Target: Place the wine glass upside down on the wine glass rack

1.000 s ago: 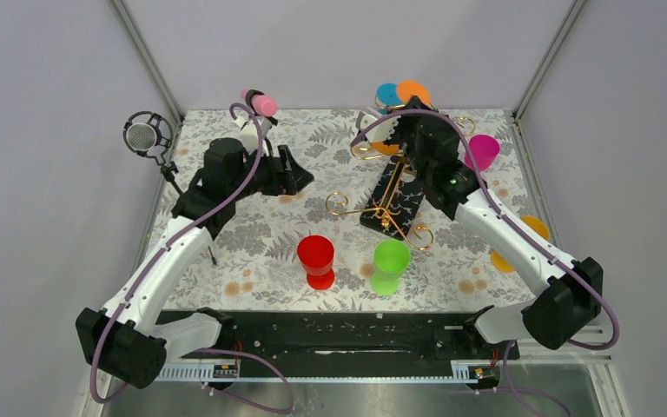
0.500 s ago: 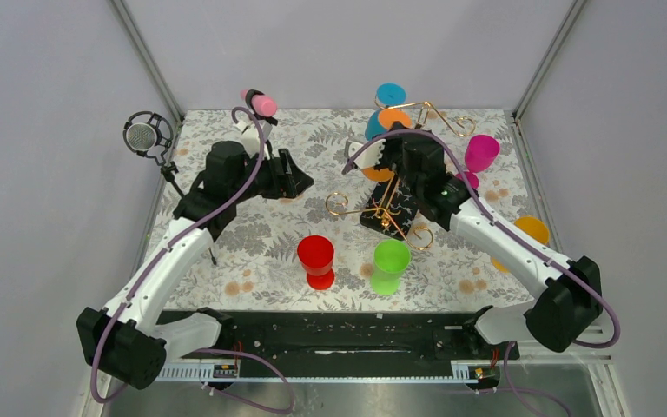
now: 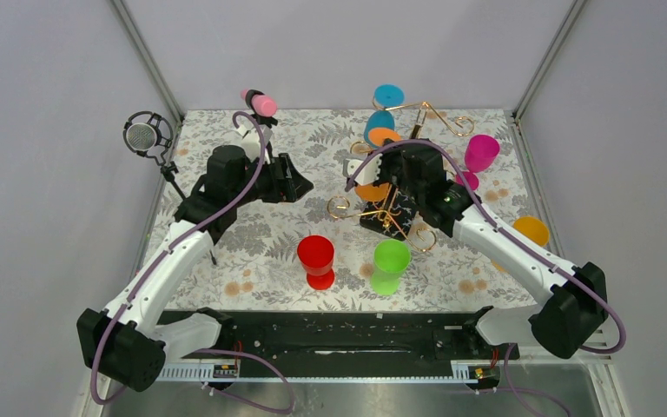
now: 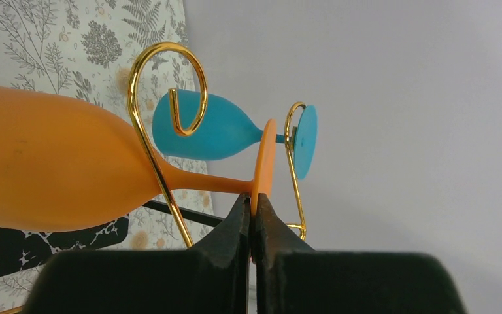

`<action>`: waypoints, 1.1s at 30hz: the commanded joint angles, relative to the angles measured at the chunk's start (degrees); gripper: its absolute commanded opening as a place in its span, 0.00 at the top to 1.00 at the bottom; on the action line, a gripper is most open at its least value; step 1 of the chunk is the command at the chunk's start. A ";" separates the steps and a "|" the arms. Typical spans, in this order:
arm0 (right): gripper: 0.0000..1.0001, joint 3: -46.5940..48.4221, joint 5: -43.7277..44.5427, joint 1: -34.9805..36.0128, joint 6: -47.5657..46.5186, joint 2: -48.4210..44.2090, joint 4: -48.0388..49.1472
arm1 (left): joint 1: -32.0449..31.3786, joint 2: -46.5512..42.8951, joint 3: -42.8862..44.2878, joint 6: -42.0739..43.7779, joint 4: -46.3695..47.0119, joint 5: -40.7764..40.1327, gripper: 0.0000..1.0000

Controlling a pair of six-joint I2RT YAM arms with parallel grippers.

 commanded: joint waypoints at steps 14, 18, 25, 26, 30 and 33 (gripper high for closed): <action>1.00 2.89 -8.36 3.29 2.52 1.25 2.01 | 0.18 -1.75 -0.23 -0.45 3.06 -0.05 0.23; 1.00 3.61 -8.33 3.82 2.92 2.84 3.75 | 0.17 -1.67 -0.29 -0.29 2.93 -0.18 0.23; 1.00 6.44 -8.28 4.15 4.88 6.55 7.46 | 0.18 -1.54 -0.20 -0.27 2.73 -0.56 0.22; 1.00 6.77 -8.09 4.16 5.12 7.08 7.98 | 0.18 -1.61 -0.15 -0.28 2.66 -0.67 0.23; 1.00 8.26 -5.95 4.27 6.04 8.92 9.24 | 0.18 -1.58 -0.28 -0.27 2.61 -0.69 0.23; 1.00 9.24 -2.07 4.20 5.35 10.44 8.98 | 0.23 -1.99 -0.81 -0.14 2.59 -0.98 0.22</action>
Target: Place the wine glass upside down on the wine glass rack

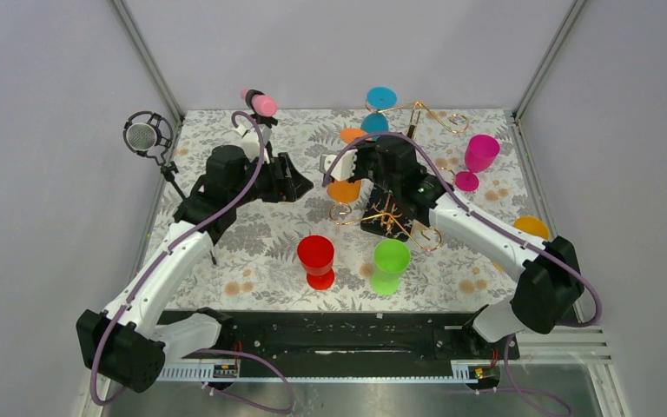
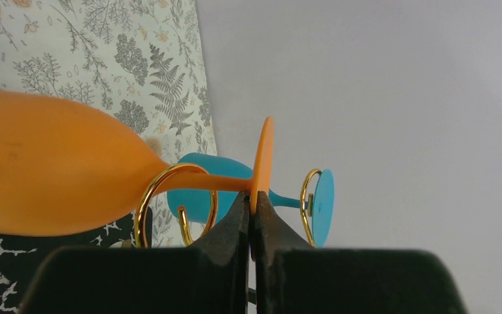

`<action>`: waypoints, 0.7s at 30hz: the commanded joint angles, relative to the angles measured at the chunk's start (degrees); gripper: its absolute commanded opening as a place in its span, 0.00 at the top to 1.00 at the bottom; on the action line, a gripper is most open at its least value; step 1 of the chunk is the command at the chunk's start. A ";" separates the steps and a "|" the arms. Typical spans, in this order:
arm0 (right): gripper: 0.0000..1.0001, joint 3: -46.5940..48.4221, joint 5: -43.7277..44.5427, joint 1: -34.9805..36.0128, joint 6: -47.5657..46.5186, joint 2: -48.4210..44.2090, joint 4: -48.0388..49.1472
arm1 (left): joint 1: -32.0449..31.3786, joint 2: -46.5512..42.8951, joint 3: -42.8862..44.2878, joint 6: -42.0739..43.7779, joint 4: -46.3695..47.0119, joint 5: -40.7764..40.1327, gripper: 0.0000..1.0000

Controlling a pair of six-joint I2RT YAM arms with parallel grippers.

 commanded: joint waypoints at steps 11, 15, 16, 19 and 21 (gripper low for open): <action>0.97 0.89 7.14 0.60 0.13 -0.59 2.42 | 0.28 -2.11 -1.38 0.06 2.24 -1.08 0.22; 0.97 -0.96 7.56 0.61 0.03 -2.48 1.63 | 0.27 -1.90 -1.24 -0.22 2.46 -0.78 0.22; 0.97 -1.47 7.86 0.59 0.02 -2.89 1.58 | 0.27 -1.91 -1.32 -0.28 2.45 -0.75 0.22; 0.97 -2.76 8.44 0.59 -0.09 -4.14 1.41 | 0.29 -1.96 -1.54 -0.59 2.66 -0.71 0.22; 0.96 -3.37 8.64 0.56 0.08 -4.83 1.23 | 0.28 -2.00 -1.69 -0.72 2.76 -0.56 0.22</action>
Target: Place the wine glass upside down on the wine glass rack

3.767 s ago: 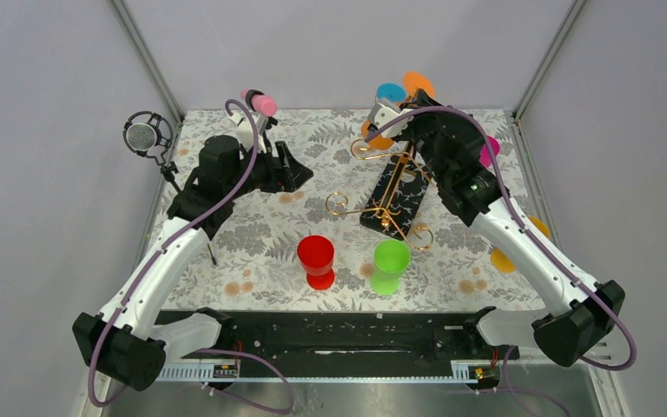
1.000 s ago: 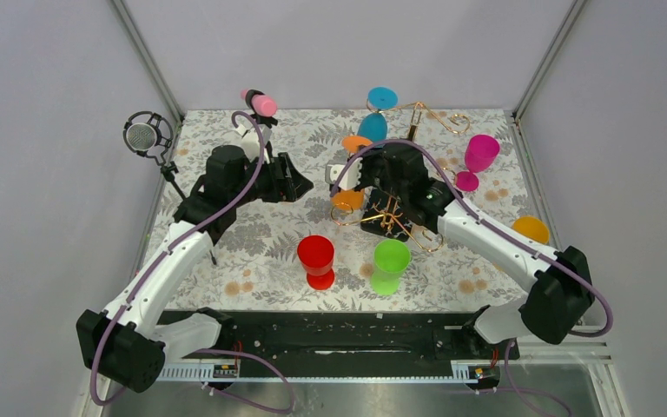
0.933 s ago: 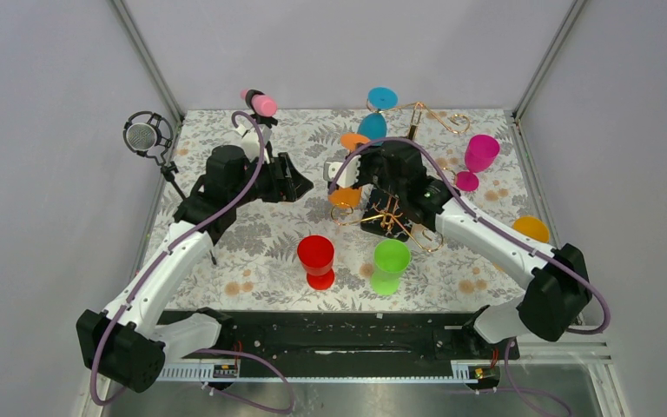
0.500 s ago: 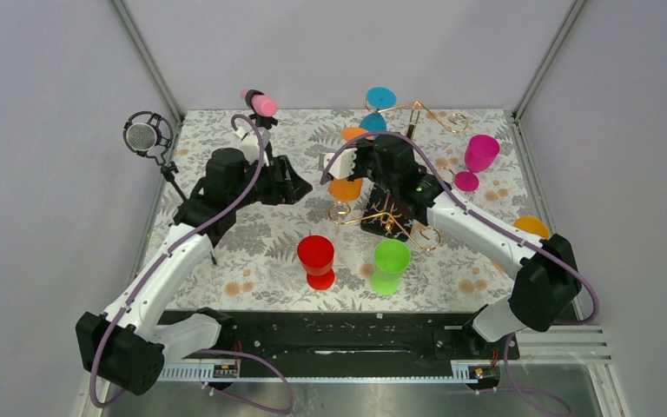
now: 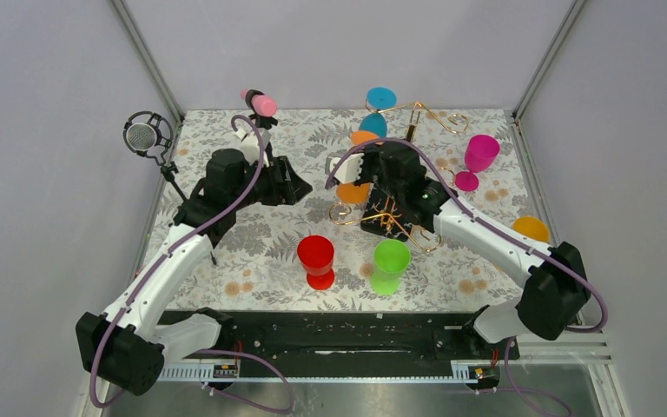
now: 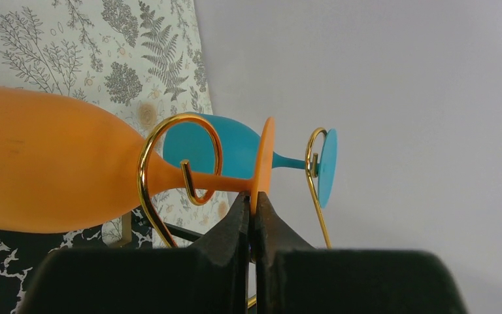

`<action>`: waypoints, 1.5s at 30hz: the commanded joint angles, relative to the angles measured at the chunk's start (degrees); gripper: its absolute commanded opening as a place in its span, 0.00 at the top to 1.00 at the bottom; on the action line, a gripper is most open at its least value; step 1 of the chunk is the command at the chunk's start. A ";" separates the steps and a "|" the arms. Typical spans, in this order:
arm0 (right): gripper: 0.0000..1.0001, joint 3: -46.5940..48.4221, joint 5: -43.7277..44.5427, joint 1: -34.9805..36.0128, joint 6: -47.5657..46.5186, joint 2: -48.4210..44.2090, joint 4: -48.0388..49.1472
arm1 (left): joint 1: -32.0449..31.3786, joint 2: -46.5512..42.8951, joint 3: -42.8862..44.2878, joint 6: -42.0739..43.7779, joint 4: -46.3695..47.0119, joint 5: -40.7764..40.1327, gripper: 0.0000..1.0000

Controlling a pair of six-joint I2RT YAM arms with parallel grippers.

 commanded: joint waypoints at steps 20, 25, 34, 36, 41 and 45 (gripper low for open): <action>0.62 -1.84 0.45 0.53 2.07 -5.86 -2.91 | 0.25 -2.30 -0.61 -1.00 2.73 -0.37 0.22; 0.57 -3.23 0.30 0.50 2.41 -8.22 -3.10 | 0.29 -2.38 -0.59 -1.44 2.66 -0.25 0.22; 0.53 -7.08 -0.85 0.49 4.06 -14.21 -4.14 | 0.26 -2.34 0.41 -2.32 -0.69 -3.23 0.22; 0.53 -7.90 -1.03 0.47 4.49 -15.39 -4.19 | 0.25 -2.47 0.83 -2.55 -2.76 -4.21 0.22; 0.53 -9.54 -2.17 0.52 7.56 -18.65 -3.00 | 0.25 -4.18 0.38 -3.79 -6.10 -5.57 0.23; 0.53 -10.27 -4.59 0.48 12.40 -21.80 -1.88 | 0.16 -3.72 2.57 -2.06 -13.98 -8.83 0.23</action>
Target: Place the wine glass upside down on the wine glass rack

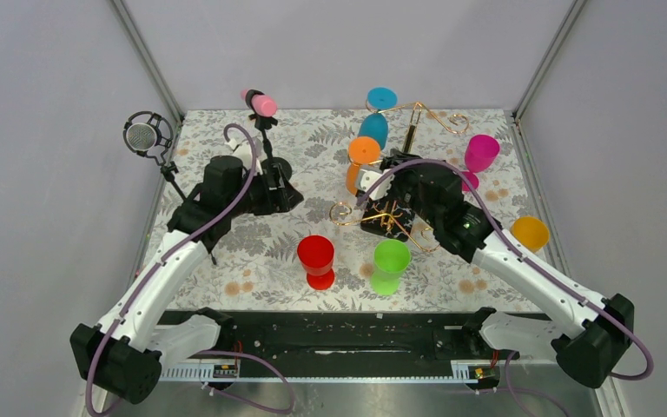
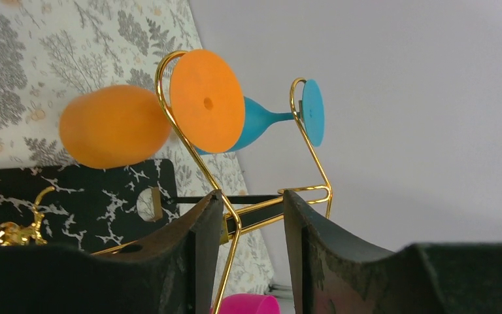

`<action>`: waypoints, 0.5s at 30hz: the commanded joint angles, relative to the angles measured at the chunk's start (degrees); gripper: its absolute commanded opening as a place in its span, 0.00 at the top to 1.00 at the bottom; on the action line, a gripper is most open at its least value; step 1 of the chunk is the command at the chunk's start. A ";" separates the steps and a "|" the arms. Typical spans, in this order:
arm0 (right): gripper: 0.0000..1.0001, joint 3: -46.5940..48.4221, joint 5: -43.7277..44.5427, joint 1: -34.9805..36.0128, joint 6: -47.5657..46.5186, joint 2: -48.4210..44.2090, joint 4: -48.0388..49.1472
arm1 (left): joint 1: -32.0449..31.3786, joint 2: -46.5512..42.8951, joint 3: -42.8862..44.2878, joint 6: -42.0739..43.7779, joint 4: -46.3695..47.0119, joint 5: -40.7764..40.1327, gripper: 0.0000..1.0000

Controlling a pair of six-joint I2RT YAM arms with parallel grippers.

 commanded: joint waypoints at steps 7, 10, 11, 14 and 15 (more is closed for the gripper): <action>0.53 -2.05 -3.72 0.55 16.95 -8.71 7.61 | -0.47 -4.06 2.85 0.78 -15.40 -2.10 0.26; 0.53 -1.93 -2.40 0.49 24.43 -9.86 7.98 | -2.79 -5.62 1.80 0.48 -17.99 -2.04 0.26; 0.53 -1.33 -1.87 0.55 27.20 -10.01 7.15 | -3.98 -5.78 1.58 0.27 -18.95 -2.36 0.27; 0.52 1.04 0.00 0.50 34.83 -9.61 1.52 | -8.36 -5.42 1.15 -0.88 -20.26 -2.55 0.27; 0.51 1.18 0.39 0.51 36.00 -9.64 0.56 | -9.62 -5.19 1.01 -1.21 -20.53 -2.58 0.27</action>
